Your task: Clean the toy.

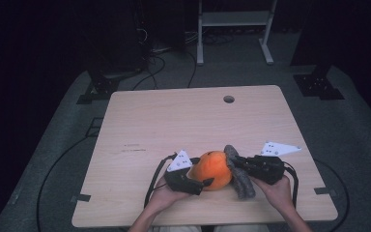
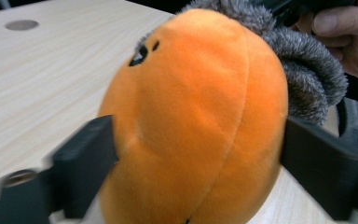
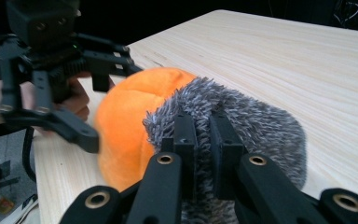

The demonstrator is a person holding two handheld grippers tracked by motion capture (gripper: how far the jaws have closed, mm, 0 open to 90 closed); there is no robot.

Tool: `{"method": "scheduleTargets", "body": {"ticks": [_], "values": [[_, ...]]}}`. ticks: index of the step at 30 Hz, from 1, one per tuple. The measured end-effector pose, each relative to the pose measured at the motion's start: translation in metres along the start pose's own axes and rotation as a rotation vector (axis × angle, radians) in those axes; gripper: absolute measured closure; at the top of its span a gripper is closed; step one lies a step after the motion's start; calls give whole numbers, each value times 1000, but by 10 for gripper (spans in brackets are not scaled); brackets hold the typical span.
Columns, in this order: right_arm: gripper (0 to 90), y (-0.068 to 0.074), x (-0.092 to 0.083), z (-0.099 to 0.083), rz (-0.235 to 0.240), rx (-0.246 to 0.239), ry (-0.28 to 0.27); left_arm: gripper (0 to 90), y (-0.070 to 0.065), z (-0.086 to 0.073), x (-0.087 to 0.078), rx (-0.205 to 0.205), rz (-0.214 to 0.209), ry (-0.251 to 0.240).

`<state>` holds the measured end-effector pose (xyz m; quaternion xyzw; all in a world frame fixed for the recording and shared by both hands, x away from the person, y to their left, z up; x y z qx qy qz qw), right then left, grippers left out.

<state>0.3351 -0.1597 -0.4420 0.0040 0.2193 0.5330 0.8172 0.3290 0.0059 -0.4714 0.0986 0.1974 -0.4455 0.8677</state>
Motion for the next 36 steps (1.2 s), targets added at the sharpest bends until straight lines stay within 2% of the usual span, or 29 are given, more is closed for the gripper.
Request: {"method": "scheduleTargets", "body": {"ticks": [3, 4, 5, 8, 12, 13, 14, 15, 16, 19, 20, 21, 22, 24, 27, 28, 29, 30, 31, 32, 33, 34, 35, 36], "values": [[821, 8, 2, 5, 7, -23, -7, 365, -1, 2, -2, 22, 10, 1], [821, 15, 2, 9, 21, -40, -15, 365, -2, 3, -2, 36, 16, -2], [821, 29, 4, 18, 45, -84, -26, 416, -5, 4, -2, 44, 8, 0], [821, 37, 7, 23, 46, -131, -14, 430, -8, 6, -4, 28, -2, 5], [821, 20, 3, 16, 37, -68, -28, 432, -6, 11, -9, 5, -23, -2], [821, 20, 3, 16, 37, -68, -28, 433, -6, 11, -9, 5, -23, -2], [821, 8, -1, 10, 11, -38, -23, 433, -5, 12, -11, -7, -26, 0], [821, 8, -1, 10, 11, -38, -23, 436, -5, 12, -11, -7, -26, 0], [821, 2, -3, 4, -4, -13, -4, 440, -2, 13, -13, -23, -24, 4], [821, 5, -3, 5, 0, -18, -6, 446, -2, 13, -12, -24, -11, 13], [821, 18, 1, 11, 22, -51, -11, 446, -3, 13, -10, -23, -3, 20], [821, 18, 1, 11, 22, -51, -11, 446, -3, 13, -10, -23, -3, 20], [821, 34, 7, 19, 42, -108, -9, 446, -4, 13, -10, -8, 3, 25], [821, 43, 11, 23, 41, -148, 5, 449, -5, 13, -12, -21, -12, 12], [821, 40, 12, 22, 44, -146, 4, 451, -4, 14, -15, -37, -31, 0], [821, 29, 9, 17, 20, -119, 9, 452, -3, 16, -17, -42, -34, -15], [821, 29, 9, 17, 20, -119, 9, 454, -3, 16, -17, -42, -34, -15], [821, 13, 4, 10, -9, -66, 16, 456, 0, 17, -18, -50, -36, -18], [821, 13, 4, 10, -9, -66, 16, 460, 0, 17, -18, -50, -36, -18], [821, 3, 0, 5, -31, -26, 26, 464, 0, 16, -18, -24, -15, -4], [821, 3, 0, 5, -31, -26, 26, 466, 0, 16, -18, -24, -15, -4], [821, 9, -1, 11, -4, -26, -8, 467, -4, 15, -15, 0, -12, 7], [821, 16, 0, 16, 12, -48, -20, 467, -6, 16, -14, 8, -13, 6], [821, 16, 0, 16, 12, -48, -20, 468, -6, 16, -14, 8, -13, 6]]}}
Point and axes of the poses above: each handheld gripper's, and its own axes: x roughly forward along the jaws, z roughly out of its top, y roughly to its left, the point moved 8 cm from there along x, roughly forward along the jaws, and after that the axes turned 9 degrees about z, right-handed, at the moved point
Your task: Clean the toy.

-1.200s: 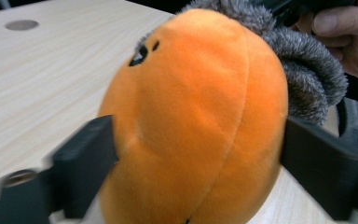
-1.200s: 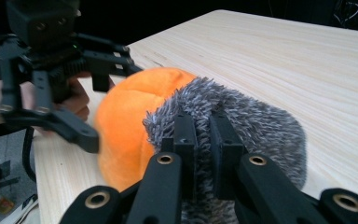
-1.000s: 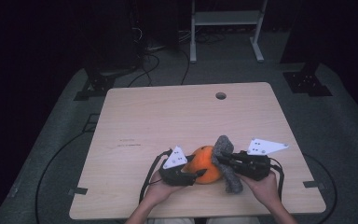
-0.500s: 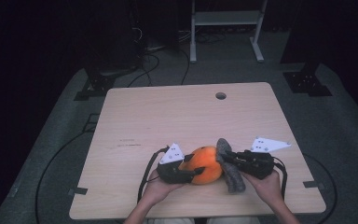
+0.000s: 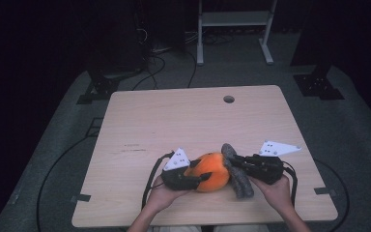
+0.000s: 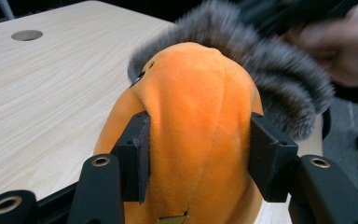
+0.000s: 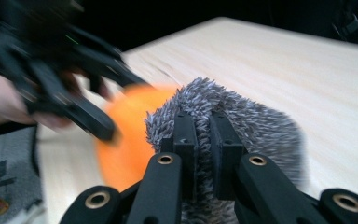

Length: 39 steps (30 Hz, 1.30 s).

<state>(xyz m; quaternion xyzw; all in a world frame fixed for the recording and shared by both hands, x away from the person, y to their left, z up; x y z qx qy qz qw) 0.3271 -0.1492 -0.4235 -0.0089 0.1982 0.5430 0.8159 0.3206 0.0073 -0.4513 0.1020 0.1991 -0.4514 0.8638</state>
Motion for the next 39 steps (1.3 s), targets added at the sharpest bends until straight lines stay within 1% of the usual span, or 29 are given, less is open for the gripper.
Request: {"method": "scheduleTargets", "body": {"ticks": [1, 2, 5, 6, 8, 9, 10, 11, 13, 14, 15, 17, 19, 21, 22, 23, 24, 25, 26, 27, 28, 30, 31, 32, 34, 36, 37, 38, 39], "values": [[821, 8, 2, 6, 17, -25, -12, 468, -2, 0, 1, 12, 1, 4], [821, 17, 7, 10, 14, -74, 9, 470, -3, -1, 1, 21, 1, 4], [821, 14, 11, 4, 7, -75, 34, 470, -2, -4, 1, 9, 0, 8], [821, 2, 10, -6, -8, -39, 44, 470, 0, -6, 2, -3, 0, 9], [821, -11, 5, -14, -27, 24, 43, 469, 1, -5, 2, -11, 0, 2], [821, -11, 5, -14, -27, 24, 43, 469, 1, -5, 1, -15, 1, -1], [821, -14, 0, -15, -27, 56, 42, 469, 2, -3, 1, -19, 1, -5], [821, -14, 0, -15, -27, 56, 42, 470, 2, -3, 1, -19, 1, -5], [821, 10, -3, 5, 27, 0, -20, 474, -1, 5, -3, -7, 6, -16], [820, 20, -3, 14, 34, -36, -34, 479, -2, 8, -5, -10, 0, -29], [820, 20, -3, 14, 34, -36, -34, 483, -2, 8, -5, -10, 0, -29], [821, 32, 0, 24, 35, -95, -34, 485, -5, 13, -8, -9, -10, -41], [821, 32, 4, 23, 42, -85, -30, 486, -5, 12, -10, 6, -4, -32], [821, 25, 8, 15, 38, -49, -15, 486, -4, 9, -11, 2, -17, -26], [821, 16, 10, 4, 31, -10, -1, 487, -3, 8, -11, -5, -21, -20], [821, 16, 10, 4, 31, -10, -1, 487, -2, 7, -11, -11, -23, -20], [820, 5, 11, -6, 20, 37, 13, 488, -1, 6, -11, -9, -23, -15], [820, 5, 11, -6, 20, 37, 13, 488, -1, 5, -11, -5, -24, -8], [818, -5, 11, -14, 25, 90, 26, 488, 0, 4, -11, 4, -24, -2], [818, -5, 11, -14, 25, 90, 26, 488, 0, 4, -11, 4, -24, -2], [818, -11, 11, -17, 42, 134, 18, 488, 1, 4, -11, 3, -27, -1], [819, -11, 8, -16, 30, 127, 12, 488, 3, 4, -10, 1, -14, 9], [819, -6, 7, -12, 39, 115, -8, 488, 3, 4, -10, 1, -14, 9], [819, 0, 7, -8, 47, 88, -16, 488, 3, 3, -9, 2, -8, 10], [819, 10, 10, -3, 44, 32, -4, 488, 1, 3, -5, 4, -6, 7], [819, 14, 16, -5, 42, 14, 20, 477, 0, 3, -5, 8, -2, 11], [819, 12, 18, -6, 41, 14, 20, 439, 0, 3, -5, 8, -2, 11], [819, 11, 19, -8, 49, 30, 10, 371, 1, 3, -8, 20, -15, -13], [819, 9, 19, -9, 54, 41, 9, 301, 2, 4, -11, 22, -51, -22]]}}
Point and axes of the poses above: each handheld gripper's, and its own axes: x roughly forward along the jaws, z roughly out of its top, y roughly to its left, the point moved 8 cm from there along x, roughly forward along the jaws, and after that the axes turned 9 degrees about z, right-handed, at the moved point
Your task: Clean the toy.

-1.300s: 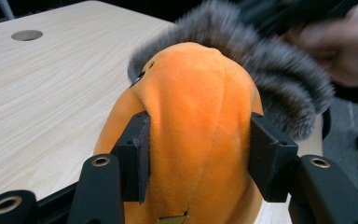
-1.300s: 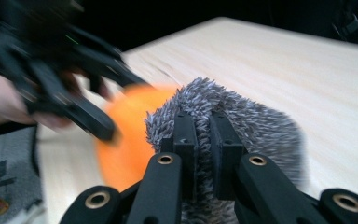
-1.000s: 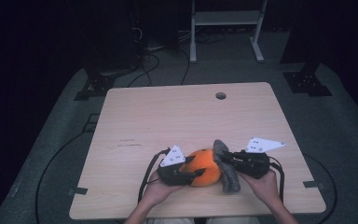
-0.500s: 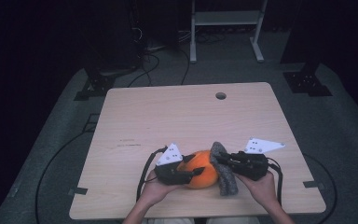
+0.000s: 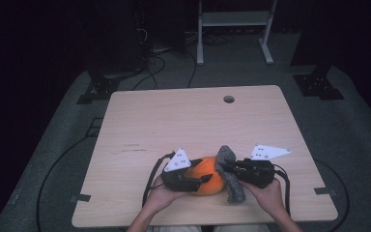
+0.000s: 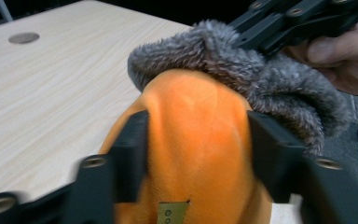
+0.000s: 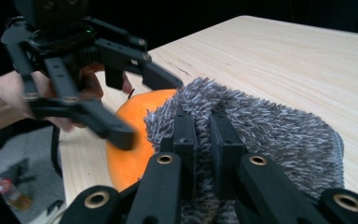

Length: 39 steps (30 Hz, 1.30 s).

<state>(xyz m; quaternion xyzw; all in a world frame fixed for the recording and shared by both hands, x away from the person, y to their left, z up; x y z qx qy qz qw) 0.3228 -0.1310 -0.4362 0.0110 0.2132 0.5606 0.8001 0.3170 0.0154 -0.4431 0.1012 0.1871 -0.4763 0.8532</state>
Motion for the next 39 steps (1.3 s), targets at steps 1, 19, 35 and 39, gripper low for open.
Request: {"method": "scheduleTargets", "body": {"ticks": [1, 19, 35, 39], "values": [[819, -2, 0, -1, -14, -4, 6, 245, 0, 0, 0, 0, 0, 0], [817, -46, -27, -16, -110, 140, -11, 484, 20, -4, -12, -26, 9, -13], [817, -17, 7, -18, -26, 54, 36, 201, 15, -22, -2, -29, -72, 53], [817, -27, 4, -25, -57, 77, 55, 241, 19, -24, -3, -38, -51, 39]]}}
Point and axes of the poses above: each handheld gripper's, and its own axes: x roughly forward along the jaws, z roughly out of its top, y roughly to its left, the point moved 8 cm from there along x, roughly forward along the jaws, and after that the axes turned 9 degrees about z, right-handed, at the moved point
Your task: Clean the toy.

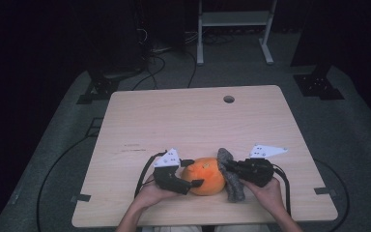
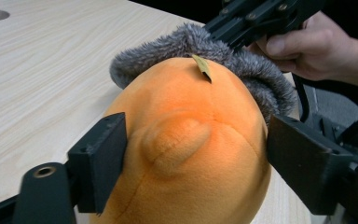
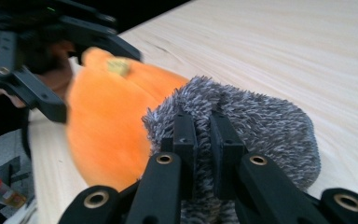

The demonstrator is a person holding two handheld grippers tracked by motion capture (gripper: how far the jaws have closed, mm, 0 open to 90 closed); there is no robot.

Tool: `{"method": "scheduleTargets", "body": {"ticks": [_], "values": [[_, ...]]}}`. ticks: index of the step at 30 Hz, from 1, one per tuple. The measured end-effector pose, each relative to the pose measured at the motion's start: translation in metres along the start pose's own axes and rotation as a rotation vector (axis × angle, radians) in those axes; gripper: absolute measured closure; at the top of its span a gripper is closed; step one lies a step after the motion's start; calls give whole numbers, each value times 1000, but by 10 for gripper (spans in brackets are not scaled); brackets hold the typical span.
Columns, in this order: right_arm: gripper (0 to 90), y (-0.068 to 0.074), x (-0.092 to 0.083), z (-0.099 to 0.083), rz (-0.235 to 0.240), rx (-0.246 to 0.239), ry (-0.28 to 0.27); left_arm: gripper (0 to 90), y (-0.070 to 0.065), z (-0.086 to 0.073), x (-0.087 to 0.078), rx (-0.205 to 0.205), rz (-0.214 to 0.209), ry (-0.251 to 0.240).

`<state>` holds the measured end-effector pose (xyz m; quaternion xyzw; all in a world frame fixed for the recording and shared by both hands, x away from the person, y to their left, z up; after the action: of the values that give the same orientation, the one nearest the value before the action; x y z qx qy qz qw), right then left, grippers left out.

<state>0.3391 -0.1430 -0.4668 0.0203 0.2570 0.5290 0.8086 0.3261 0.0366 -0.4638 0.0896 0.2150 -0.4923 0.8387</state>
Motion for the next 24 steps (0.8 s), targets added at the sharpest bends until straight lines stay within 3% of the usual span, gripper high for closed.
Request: {"method": "scheduleTargets", "body": {"ticks": [6, 8, 9, 10, 11, 12, 13, 14, 16, 19, 20, 21, 22, 23, 24], "values": [[816, -7, -6, -7, -26, 21, 18, 393, 0, 3, -2, 30, 55, -14], [817, 7, -15, 8, -17, -20, -26, 450, 2, 11, -5, 6, 80, -34], [817, 7, -15, 8, -17, -20, -26, 461, 2, 11, -5, 6, 80, -34], [817, 22, -20, 22, 10, -63, -70, 467, 2, 16, -6, 3, 97, -41], [817, 22, -20, 22, 10, -63, -70, 468, 2, 16, -6, 3, 97, -41], [817, 37, -21, 32, 42, -90, -94, 468, -1, 20, -5, 12, 94, -40], [817, 37, -21, 32, 42, -90, -94, 469, -1, 20, -5, 12, 94, -40], [817, 47, -16, 36, 53, -131, -86, 469, -6, 23, -5, 2, 74, -56], [817, 45, -6, 31, 49, -131, -52, 467, -10, 24, -2, 8, 60, -54], [816, 37, 3, 21, 52, -105, -19, 385, -11, 20, 0, 21, 44, -38], [816, 33, 6, 15, 67, -81, -22, 326, -7, 18, -2, -10, 3, -65], [816, 33, 6, 15, 67, -81, -22, 266, -7, 18, -2, -10, 3, -65], [816, 32, 4, 15, 53, -90, -15, 200, -1, 15, -5, -78, -60, -80], [816, 31, 4, 15, 45, -93, -12, 166, 3, 11, -5, -90, -58, -63], [816, 30, 3, 15, 50, -89, -14, 150, 7, 6, -4, -73, -32, -41]]}}
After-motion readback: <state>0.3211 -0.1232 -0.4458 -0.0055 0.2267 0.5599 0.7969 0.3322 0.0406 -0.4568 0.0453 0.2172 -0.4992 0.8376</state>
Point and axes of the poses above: each handheld gripper's, and its own axes: x roughly forward along the jaws, z roughly out of its top, y roughly to its left, the point moved 8 cm from there along x, roughly forward along the jaws, and after that the axes turned 9 degrees about z, right-handed, at the moved point
